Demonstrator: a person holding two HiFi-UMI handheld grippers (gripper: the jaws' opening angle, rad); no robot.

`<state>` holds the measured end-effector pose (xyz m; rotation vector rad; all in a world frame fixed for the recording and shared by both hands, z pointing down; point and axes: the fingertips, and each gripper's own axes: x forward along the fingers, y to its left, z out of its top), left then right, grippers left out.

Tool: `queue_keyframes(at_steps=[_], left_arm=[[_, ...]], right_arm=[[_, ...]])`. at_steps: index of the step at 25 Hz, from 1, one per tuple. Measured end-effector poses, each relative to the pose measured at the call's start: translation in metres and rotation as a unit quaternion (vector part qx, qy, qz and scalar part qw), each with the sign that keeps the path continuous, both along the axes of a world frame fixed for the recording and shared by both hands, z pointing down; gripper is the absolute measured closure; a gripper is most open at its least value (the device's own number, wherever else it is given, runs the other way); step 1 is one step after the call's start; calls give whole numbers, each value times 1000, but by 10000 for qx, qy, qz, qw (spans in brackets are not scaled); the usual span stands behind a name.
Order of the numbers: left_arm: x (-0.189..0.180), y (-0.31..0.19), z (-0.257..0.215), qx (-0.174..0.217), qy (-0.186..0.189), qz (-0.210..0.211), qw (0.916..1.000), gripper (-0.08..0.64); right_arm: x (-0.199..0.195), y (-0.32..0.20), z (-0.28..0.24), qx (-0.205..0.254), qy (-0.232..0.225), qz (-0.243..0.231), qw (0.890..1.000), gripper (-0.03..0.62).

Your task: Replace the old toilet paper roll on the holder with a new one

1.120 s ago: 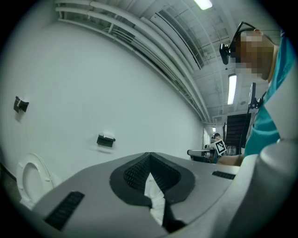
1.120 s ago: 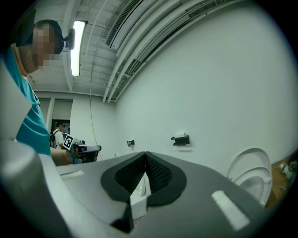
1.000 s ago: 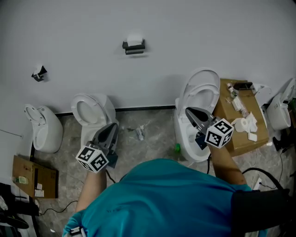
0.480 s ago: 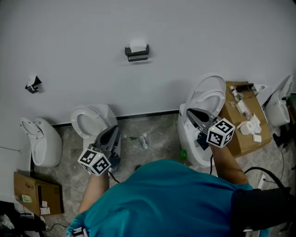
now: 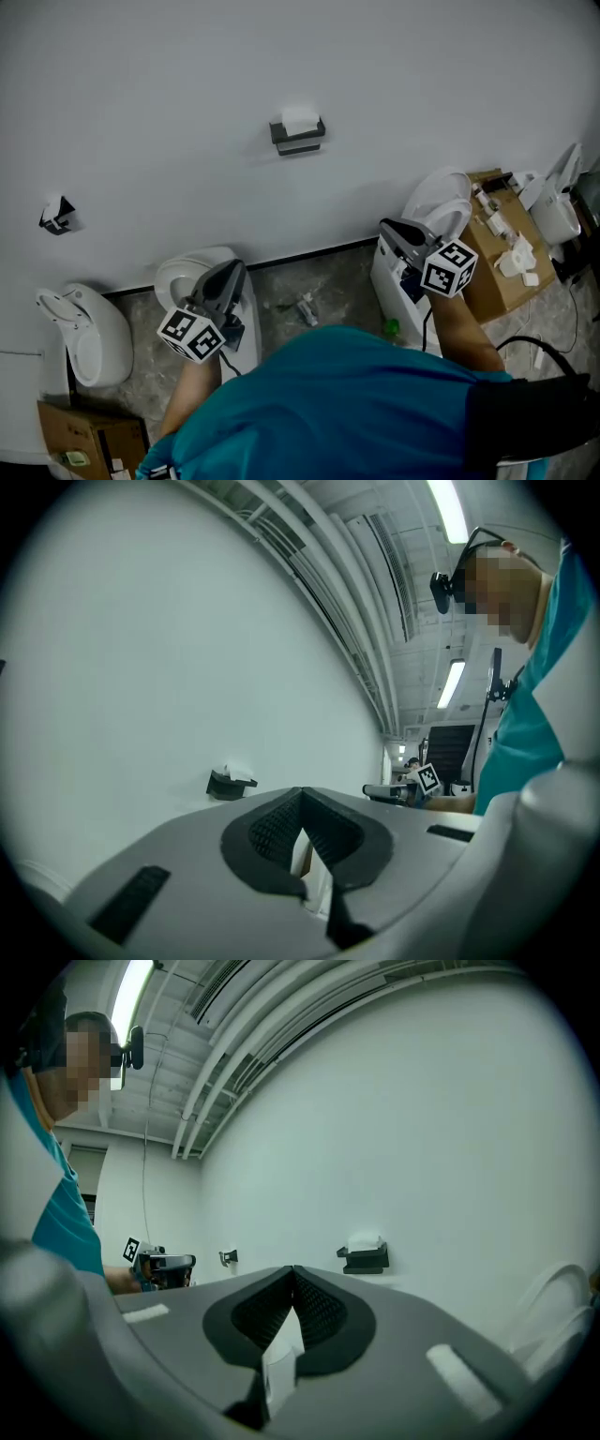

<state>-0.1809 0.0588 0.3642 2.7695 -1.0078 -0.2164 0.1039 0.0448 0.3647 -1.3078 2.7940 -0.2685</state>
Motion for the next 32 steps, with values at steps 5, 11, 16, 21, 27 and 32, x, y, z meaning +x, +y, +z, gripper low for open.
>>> queue_keyframes(at_steps=[5,11,16,21,27,32], left_arm=[[-24,-33,7,-113,22,8,9999,552],[-31,-68,20,-264,30,-154,9995,552],[-15,-101,26,-308,-69,-386,9988,551],[22,-146,23,-278,-26,-819,9963,552],[82,-205,17,-475,67,-1257,9909,551],[119,-236,20,-627,0,-1362,9887,552]], right_arm=[[-21,-34,2,-59,14,38,10000,589],[-33,-78,8,-103,17,-192,9998,589],[-18,-130,17,-114,-144,-443,9989,589],[4,-198,19,-86,-225,-1015,9945,589],[38,-278,15,-180,-274,-1655,9857,588],[52,-321,20,-237,-364,-2053,9777,588]])
